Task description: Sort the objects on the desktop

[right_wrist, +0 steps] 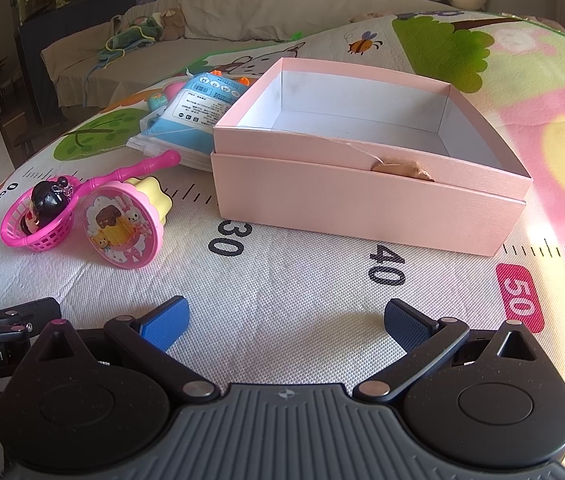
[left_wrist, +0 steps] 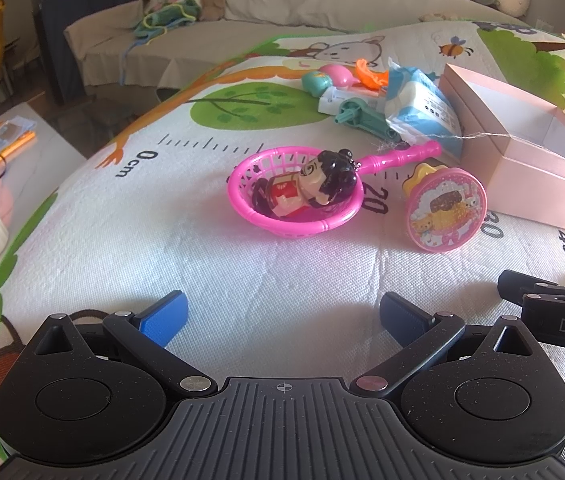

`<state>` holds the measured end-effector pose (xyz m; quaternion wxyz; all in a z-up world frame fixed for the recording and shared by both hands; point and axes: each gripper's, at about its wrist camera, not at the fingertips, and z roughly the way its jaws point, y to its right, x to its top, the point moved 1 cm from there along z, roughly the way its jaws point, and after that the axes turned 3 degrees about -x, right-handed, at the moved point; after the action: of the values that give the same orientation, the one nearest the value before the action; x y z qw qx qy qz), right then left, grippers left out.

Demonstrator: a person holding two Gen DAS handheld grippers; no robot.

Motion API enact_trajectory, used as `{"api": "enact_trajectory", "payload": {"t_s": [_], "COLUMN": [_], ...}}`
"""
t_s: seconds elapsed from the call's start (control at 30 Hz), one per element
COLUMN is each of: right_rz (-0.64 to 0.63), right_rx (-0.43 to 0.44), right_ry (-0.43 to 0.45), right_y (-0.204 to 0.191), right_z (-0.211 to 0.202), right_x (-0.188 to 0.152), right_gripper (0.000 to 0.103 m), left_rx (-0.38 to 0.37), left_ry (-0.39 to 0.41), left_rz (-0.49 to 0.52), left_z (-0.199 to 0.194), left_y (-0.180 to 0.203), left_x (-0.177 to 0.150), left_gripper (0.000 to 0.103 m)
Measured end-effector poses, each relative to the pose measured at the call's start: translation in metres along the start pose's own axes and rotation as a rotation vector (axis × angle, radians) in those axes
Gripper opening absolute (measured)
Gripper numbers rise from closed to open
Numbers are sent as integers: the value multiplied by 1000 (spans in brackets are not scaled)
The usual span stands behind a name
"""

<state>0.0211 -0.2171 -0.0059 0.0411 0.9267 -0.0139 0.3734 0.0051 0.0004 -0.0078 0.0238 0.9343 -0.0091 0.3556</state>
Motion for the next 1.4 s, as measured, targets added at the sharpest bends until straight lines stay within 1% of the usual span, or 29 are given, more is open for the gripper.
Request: {"api": "enact_trajectory", "payload": {"t_s": [0.27,0.37,0.47,0.53,0.6,0.67,0.77,0.87,0.93,1.0,1.03,1.1,1.13,1.2,1.3,1.33,1.4], "right_rz": [1,0,-14,-33,-51,-66,-118,-232,-313,-374,-388,-397,-397,-385,-354,-354,-390], "right_rx": [8,18,30,42,54,76,111,149,152,168,187,237,269,331,403,420,427], "right_ry": [-4,-7,-11,-17,-36,-54,-13,39,68,91,94,102,104,90,37,19,-3], "right_y": [0,2,3,4,5,3,-7,-28,-43,-56,-60,-70,-75,-86,-104,-110,-123], "right_z": [2,3,3,3,3,1,-11,-26,-33,-35,-35,-33,-31,-24,-6,-1,10], "right_x": [-1,0,0,1,4,7,10,18,26,37,45,58,64,75,89,91,93], "right_gripper": [103,103,103,103,103,103,103,103,98,85,81,63,60,57,52,51,46], "left_rx": [-5,-14,-42,-59,-61,-52,-36,-26,-15,8,13,15,10,-16,-55,-67,-85], "left_ry": [2,-11,-35,-24,16,47,51,38,42,49,44,22,8,-18,-25,-25,-31], "left_rz": [9,30,69,112,165,195,166,117,105,104,106,118,128,159,214,224,224], "left_z": [-3,-3,-1,-1,-3,-2,2,3,0,-3,-4,-3,-4,-4,-8,-9,-8], "left_y": [3,2,1,2,5,5,-4,-20,-29,-39,-43,-48,-49,-47,-38,-35,-32], "left_x": [2,5,9,15,21,30,41,45,47,47,46,41,38,31,24,23,22], "left_gripper": [103,103,103,103,103,103,103,103,103,103,103,103,103,103,103,103,103]}}
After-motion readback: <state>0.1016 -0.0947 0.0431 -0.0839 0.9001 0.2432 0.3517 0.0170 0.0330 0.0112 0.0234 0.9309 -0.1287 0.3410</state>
